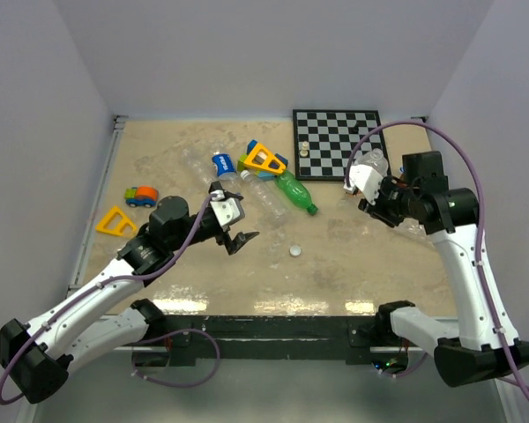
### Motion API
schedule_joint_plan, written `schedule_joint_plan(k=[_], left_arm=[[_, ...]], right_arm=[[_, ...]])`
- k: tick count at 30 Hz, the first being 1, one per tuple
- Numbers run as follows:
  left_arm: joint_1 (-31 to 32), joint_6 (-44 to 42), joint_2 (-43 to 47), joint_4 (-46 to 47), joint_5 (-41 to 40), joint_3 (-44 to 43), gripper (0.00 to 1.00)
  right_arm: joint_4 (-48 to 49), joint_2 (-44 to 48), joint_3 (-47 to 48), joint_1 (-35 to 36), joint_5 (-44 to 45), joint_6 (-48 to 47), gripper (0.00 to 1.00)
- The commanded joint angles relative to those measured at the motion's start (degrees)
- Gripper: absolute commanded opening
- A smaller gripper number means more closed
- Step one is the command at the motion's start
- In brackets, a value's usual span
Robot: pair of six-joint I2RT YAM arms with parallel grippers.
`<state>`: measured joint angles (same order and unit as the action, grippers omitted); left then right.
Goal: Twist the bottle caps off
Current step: Place the plastic bottle at the center of the board.
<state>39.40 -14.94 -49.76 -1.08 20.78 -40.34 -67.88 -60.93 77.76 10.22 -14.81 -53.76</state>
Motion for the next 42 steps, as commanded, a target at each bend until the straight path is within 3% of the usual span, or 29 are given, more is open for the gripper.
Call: schedule_joint_plan(k=[1, 16, 29, 37, 42], left_arm=[[-0.20, 1.05, 0.10, 1.43, 0.67, 0.00, 1.00], [-0.20, 1.05, -0.52, 1.26, 2.43, -0.18, 1.00], [-0.20, 0.96, -0.95, 1.17, 2.87, 0.00, 1.00], [-0.20, 0.88, -1.13, 1.26, 3.04, -0.01, 1.00], [-0.20, 0.96, -1.48, 1.34, 3.83, 0.00, 1.00]], right_arm=[[-0.94, -1.03, -1.90, -2.39, 6.45, 0.59, 0.00], [-0.94, -12.90, -0.59, -8.11, 8.57, -3.72, 0.04], [-1.03, -18.00, 1.87, -11.61, 6.11, -6.18, 0.31], [-1.03, -19.14, 3.89, -12.15, 2.69, -6.01, 0.27], [-1.03, -15.99, 0.21, -11.10, -2.06, -6.19, 0.27]])
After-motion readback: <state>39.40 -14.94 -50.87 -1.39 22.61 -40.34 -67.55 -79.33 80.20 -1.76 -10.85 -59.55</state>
